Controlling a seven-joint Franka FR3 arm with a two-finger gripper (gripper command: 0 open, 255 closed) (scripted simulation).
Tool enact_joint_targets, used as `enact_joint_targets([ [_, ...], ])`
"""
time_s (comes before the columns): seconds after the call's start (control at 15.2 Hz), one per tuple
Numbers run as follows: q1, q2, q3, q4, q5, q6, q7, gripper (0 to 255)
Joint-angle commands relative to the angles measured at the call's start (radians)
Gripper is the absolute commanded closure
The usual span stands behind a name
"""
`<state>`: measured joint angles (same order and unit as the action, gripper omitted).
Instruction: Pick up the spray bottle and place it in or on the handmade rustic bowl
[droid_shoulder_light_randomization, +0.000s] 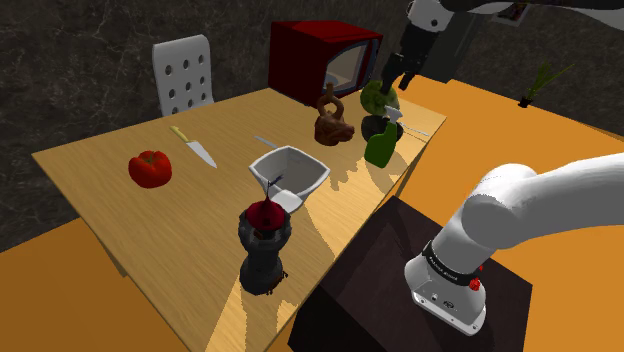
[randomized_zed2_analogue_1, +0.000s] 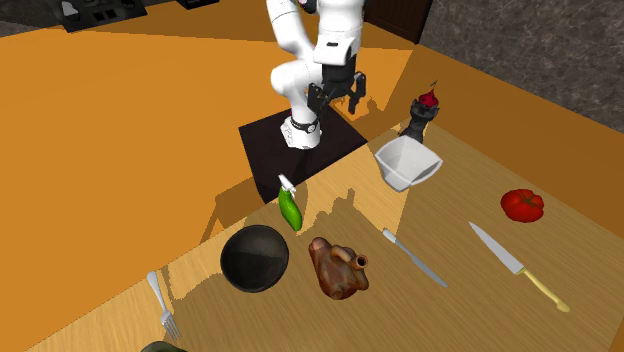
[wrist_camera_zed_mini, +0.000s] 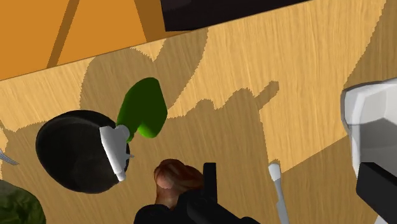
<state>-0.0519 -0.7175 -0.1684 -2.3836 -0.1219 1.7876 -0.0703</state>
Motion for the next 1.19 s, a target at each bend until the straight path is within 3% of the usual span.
enact_joint_targets([
  [0.0,-0.014,0.021,-0.052,-0.02,-0.016,0.039,-0.05,0],
  [0.46,-0.041,0.161,-0.225,0.005,-0.04,0.142,-0.22,0],
  [0.86,-0.037,0.332,-0.378,0.073,-0.006,0.225,-0.385,0],
  [1.12,-0.035,0.361,-0.396,0.051,0.004,0.273,-0.402,0],
])
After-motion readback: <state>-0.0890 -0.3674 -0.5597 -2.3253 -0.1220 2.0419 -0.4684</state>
